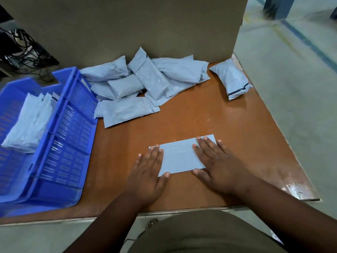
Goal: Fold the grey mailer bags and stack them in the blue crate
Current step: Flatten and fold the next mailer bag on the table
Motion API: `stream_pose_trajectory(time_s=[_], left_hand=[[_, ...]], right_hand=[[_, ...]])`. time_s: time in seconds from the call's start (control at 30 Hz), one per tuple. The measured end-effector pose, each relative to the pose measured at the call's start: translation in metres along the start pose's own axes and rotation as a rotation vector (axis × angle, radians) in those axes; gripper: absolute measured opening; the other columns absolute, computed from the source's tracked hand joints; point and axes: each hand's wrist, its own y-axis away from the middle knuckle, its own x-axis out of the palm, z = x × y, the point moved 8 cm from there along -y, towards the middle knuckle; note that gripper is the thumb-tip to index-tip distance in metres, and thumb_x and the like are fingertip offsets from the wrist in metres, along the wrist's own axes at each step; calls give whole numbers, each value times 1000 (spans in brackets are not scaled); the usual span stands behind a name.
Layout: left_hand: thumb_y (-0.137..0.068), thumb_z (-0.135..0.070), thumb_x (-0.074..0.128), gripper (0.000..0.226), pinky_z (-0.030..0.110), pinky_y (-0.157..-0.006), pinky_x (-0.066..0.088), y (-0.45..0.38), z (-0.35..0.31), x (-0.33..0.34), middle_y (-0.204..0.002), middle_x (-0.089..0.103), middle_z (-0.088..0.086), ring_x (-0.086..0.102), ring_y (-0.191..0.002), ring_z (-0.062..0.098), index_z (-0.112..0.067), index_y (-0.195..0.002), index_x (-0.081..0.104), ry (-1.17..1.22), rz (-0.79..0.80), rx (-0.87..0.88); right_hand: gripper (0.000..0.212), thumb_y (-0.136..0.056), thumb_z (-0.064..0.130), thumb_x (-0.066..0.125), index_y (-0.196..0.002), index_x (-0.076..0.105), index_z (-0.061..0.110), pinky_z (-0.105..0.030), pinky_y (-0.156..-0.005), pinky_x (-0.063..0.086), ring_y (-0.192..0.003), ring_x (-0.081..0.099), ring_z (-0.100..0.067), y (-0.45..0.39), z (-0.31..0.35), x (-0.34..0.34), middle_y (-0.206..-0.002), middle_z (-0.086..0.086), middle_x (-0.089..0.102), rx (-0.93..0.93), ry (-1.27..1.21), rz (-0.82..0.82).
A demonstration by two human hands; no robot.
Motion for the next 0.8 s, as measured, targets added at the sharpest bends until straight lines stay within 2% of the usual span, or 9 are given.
stream_pose_trajectory(time_s=[0.07, 0.23, 0.33, 0.4, 0.47, 0.57, 0.63, 0.7, 0.8], left_hand=[[-110, -60, 23, 74, 49, -132, 7, 6, 8, 2, -178, -5, -8, -7, -163, 11, -24, -171, 1, -4, 11, -27], [-108, -68, 18, 73, 48, -133, 8, 9, 19, -5, -176, -8, -15, -12, -162, 6, -31, -170, 7, 107, 59, -48], [-103, -73, 19, 75, 38, -132, 17, -15, 17, -29, -174, 5, -18, 10, -162, 6, -35, -167, 26, 171, 74, -72], [-102, -70, 36, 76, 32, -130, 18, -38, 3, -39, -175, 12, -15, 18, -160, 10, -35, -168, 21, 145, 150, -28], [-96, -66, 56, 84, 33, -125, 26, -61, -10, -48, -171, 28, -7, 27, -155, 18, -34, -166, 23, 66, 189, 9], [-79, -64, 76, 81, 37, -102, 44, -81, -17, -57, -143, 49, -2, 44, -134, 23, -34, -146, 41, 10, 240, -6], [-75, -59, 83, 73, 33, -89, 40, -86, -19, -61, -130, 57, -4, 51, -122, 21, -29, -133, 51, 17, 299, -24], [-73, -58, 86, 65, 31, -87, 38, -91, -20, -67, -121, 61, -5, 53, -114, 19, -29, -124, 58, -13, 315, -17], [-75, -56, 86, 47, 32, -79, 35, -90, -16, -66, -105, 58, -5, 49, -100, 16, -26, -101, 61, -53, 347, -22]], right_hand=[[86, -102, 75, 11, -170, 8, 23, -52, -131, 3, -164, -7, -20, 5, -8, 1, -178, -2, -6, 51, 6, -10], [83, -99, 76, 0, -169, 2, 33, -51, -131, -4, -162, -14, -15, 12, -25, -10, -176, 6, -14, 167, -29, -8], [71, -100, 75, 20, -158, 34, 37, -55, -131, -2, -162, 10, -21, -5, -28, -39, -174, 5, 19, 168, -93, -51], [63, -99, 72, 37, -152, 37, 37, -59, -129, 3, -154, 26, -23, -23, -23, -56, -163, 5, 33, 99, -35, -55], [66, -97, 70, 47, -154, 35, 38, -59, -128, 12, -148, 36, -24, -43, -9, -62, -158, 5, 40, 4, -21, 34], [72, -91, 71, 58, -152, 38, 38, -54, -118, 32, -140, 43, -27, -63, 9, -61, -149, 0, 45, -82, 11, 141], [71, -86, 72, 63, -145, 46, 37, -51, -110, 38, -134, 45, -27, -73, 14, -58, -141, -1, 48, -88, 3, 151], [67, -82, 72, 66, -137, 54, 35, -49, -104, 40, -129, 46, -27, -79, 15, -55, -135, -2, 49, -72, -3, 164], [41, -84, 61, 68, -115, 60, 35, -44, -93, 39, -118, 46, -23, -82, 16, -56, -122, 1, 49, -77, -28, 164]])
